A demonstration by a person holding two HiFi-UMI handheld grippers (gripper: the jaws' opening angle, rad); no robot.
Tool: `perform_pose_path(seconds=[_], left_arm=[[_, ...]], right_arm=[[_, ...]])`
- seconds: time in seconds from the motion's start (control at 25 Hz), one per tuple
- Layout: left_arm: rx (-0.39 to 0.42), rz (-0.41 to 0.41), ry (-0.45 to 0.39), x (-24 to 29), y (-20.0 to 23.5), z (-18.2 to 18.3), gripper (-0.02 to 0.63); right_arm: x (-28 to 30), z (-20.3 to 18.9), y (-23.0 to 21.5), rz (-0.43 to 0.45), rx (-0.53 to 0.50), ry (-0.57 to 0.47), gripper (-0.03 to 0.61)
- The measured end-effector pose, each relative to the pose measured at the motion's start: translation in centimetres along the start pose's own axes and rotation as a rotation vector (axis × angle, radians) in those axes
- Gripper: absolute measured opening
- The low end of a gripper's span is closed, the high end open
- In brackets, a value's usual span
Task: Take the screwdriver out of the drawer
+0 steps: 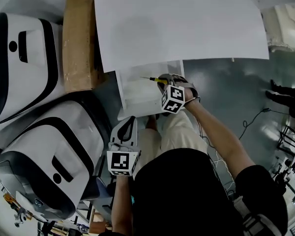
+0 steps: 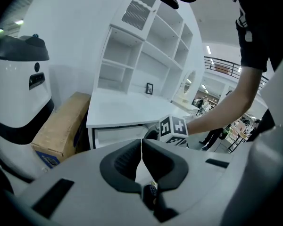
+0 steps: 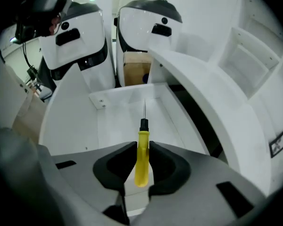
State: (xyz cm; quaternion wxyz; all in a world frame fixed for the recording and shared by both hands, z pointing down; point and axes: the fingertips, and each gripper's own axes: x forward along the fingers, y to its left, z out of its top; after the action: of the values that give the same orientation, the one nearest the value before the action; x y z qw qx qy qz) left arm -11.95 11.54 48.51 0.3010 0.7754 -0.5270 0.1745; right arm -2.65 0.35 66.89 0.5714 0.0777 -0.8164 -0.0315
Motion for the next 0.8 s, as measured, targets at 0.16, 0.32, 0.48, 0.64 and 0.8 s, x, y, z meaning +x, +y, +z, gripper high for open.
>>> perform_pose_path(seconds=[0.16, 0.32, 0.48, 0.64, 0.8], left_arm=[[0.035, -0.021, -0.025, 0.0, -0.9, 1.9, 0.027], [0.073, -0.040, -0.041, 0.3, -1.8, 3.9, 0.027], [0.107, -0.049, -0.104, 0.4, -2.6, 7.0, 0.028], [0.121, -0.056, -0.149, 0.0, -3.3, 9.3, 0.028], [0.114, -0.055, -0.187, -0.6, -3.5, 11.3, 0.027]], right_arm=[[-4.5, 1.3, -0.2, -0.026, 0.099, -0.087, 0.097], [-9.3, 3.4, -1.5, -0.055, 0.239, -0.212, 0.097], [-14.5, 5.3, -2.8, -0.083, 0.356, -0.349, 0.097], [-19.9, 6.7, -3.7, -0.093, 0.464, -0.482, 0.097], [-24.7, 7.6, -4.7, -0.104, 0.542, -0.621, 0.097]])
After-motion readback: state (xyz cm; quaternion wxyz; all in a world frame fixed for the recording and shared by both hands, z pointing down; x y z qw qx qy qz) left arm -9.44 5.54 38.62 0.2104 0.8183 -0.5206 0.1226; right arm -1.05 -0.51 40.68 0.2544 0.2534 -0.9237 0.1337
